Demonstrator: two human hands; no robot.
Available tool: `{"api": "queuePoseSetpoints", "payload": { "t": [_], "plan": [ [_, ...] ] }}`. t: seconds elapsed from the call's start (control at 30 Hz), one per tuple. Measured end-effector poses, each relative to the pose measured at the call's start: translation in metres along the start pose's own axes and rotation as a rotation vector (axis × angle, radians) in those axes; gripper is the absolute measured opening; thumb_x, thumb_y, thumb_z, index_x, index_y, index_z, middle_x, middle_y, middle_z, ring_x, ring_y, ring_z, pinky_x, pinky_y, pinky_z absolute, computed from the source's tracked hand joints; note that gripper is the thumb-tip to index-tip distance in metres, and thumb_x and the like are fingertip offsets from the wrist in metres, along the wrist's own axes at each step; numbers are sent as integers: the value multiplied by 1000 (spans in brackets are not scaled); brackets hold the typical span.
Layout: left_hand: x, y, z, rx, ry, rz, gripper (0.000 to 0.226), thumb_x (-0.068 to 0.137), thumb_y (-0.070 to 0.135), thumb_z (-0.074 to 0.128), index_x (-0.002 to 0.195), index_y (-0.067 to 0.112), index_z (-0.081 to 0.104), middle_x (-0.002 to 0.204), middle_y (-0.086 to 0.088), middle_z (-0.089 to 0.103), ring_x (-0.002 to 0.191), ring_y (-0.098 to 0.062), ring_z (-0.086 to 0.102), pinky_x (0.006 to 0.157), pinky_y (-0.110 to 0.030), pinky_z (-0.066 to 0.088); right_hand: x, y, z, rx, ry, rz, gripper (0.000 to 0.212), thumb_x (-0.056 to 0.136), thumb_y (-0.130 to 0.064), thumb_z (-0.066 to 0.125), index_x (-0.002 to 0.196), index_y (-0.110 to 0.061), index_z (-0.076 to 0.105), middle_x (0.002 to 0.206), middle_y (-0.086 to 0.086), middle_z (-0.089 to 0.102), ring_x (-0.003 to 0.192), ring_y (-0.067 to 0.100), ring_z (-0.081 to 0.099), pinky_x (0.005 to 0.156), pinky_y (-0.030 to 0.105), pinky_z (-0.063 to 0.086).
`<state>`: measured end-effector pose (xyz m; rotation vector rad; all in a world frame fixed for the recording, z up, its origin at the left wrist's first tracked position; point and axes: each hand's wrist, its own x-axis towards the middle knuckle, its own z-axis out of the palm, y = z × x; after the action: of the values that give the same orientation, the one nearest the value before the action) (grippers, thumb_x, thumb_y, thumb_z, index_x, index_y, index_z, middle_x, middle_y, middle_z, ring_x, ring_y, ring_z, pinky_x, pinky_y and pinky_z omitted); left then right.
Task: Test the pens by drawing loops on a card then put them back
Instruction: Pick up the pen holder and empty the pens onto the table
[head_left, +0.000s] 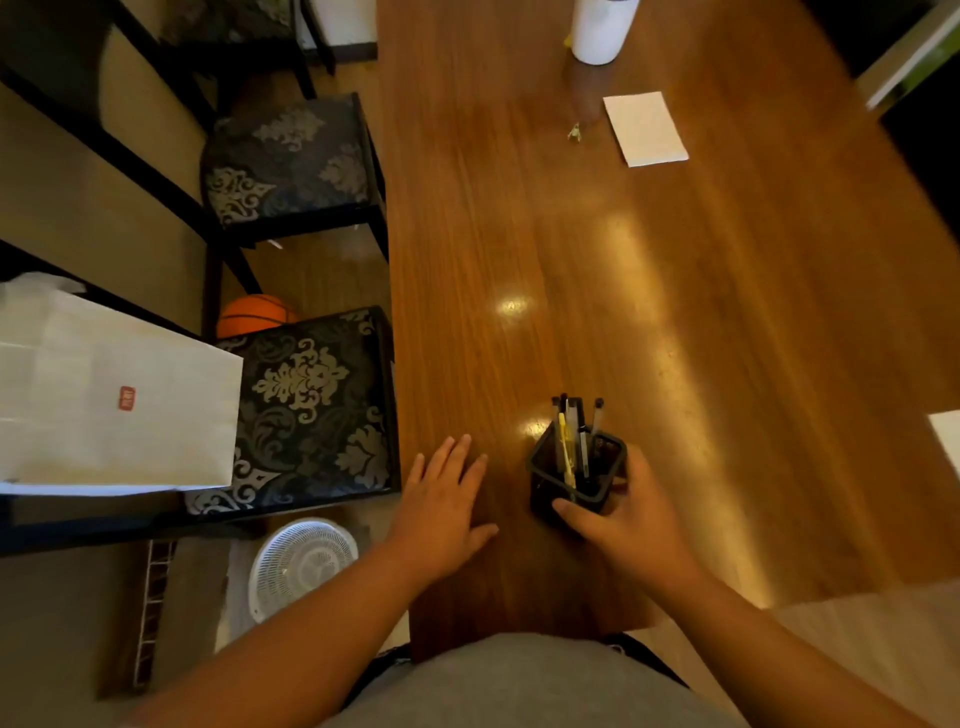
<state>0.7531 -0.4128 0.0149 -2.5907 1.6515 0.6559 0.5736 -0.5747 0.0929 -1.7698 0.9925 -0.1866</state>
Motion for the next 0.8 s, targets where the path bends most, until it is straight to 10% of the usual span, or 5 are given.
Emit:
{"api": "queuePoseSetpoints", "payload": {
  "t": [0.23,0.8],
  "plan": [
    [35,11,-9,22,-50,12,103,74,79,48,151,32,-2,162,1,-11,148,-25,-10,114,-59,-1,6,1,-32,-158,125,58,58,58,-72,72,106,-69,39,109,-29,57,98,-9,55,72,20,48],
    [44,16,-16,-23,-75,24,109,73,79,52,149,36,-12,160,1,-20,146,-25,-21,113,-64,-7,51,-9,-55,-656,27,237,82,66,-73,66,129,-25,44,93,-8,47,78,13,51,51,26,42]
  ]
}}
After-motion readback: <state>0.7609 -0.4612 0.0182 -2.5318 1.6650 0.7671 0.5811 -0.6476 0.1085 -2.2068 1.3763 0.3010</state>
